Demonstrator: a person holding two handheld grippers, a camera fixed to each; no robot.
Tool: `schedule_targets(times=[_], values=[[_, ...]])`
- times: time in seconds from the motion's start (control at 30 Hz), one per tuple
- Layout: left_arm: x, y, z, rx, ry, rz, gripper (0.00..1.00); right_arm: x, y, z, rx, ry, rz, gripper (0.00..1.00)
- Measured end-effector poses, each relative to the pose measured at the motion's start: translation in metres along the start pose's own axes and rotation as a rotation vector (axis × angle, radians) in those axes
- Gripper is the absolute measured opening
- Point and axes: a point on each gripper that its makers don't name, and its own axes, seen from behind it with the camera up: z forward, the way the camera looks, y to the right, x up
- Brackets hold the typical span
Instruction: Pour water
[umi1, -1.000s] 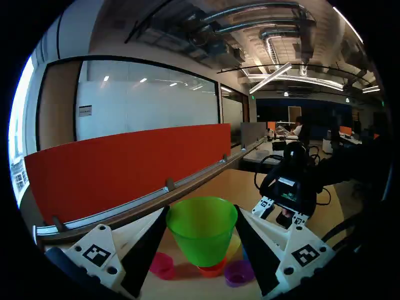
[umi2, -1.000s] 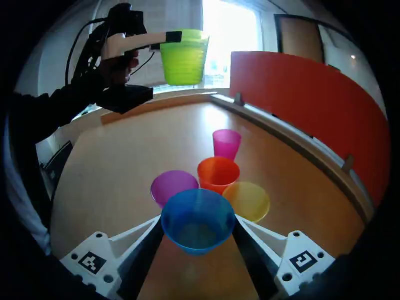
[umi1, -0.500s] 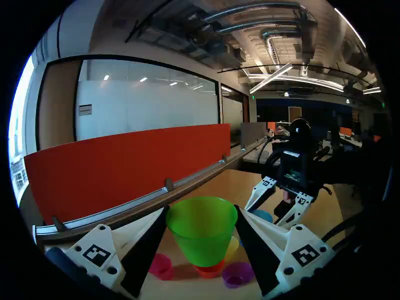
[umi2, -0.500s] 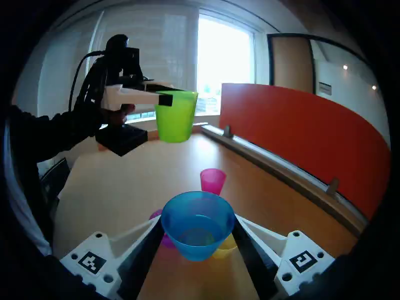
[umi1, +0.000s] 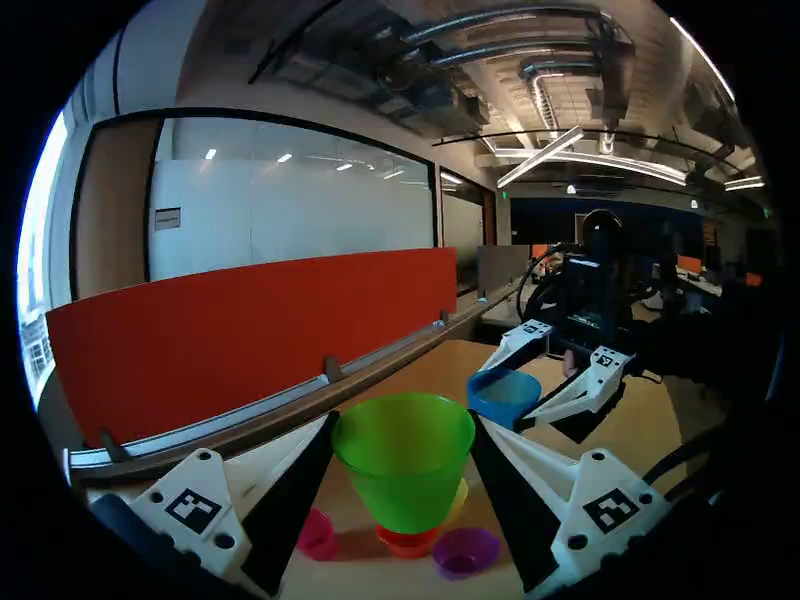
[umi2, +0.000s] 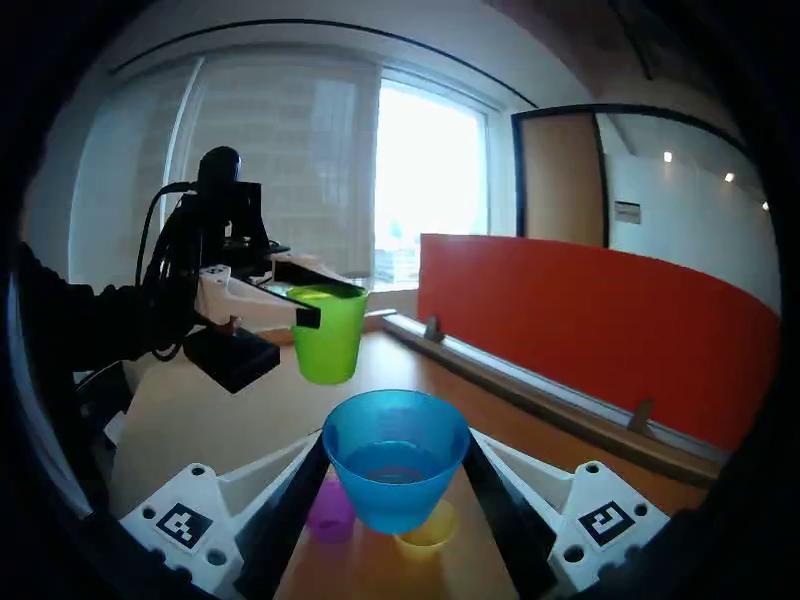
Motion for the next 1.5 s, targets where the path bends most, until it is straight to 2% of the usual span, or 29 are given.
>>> schedule_targets(times=[0.4, 1.0, 1.5], values=[[0.001, 0.010, 0.001, -0.012, 0.009, -0.006, 0.91, 0.025, -0.003, 0.001, -0.004, 0.068, -0.012, 0.92], [0.000, 0.015, 0.001, -0.017, 0.019, -0.011, 0.91, 0.045, -0.012, 0.001, 0.012, 0.164, -0.037, 0.92], [-0.001, 0.022, -0.005, -0.022, 0.020, -0.007, 0.91, 0.051, -0.013, 0.004, -0.002, 0.156, -0.049, 0.91]])
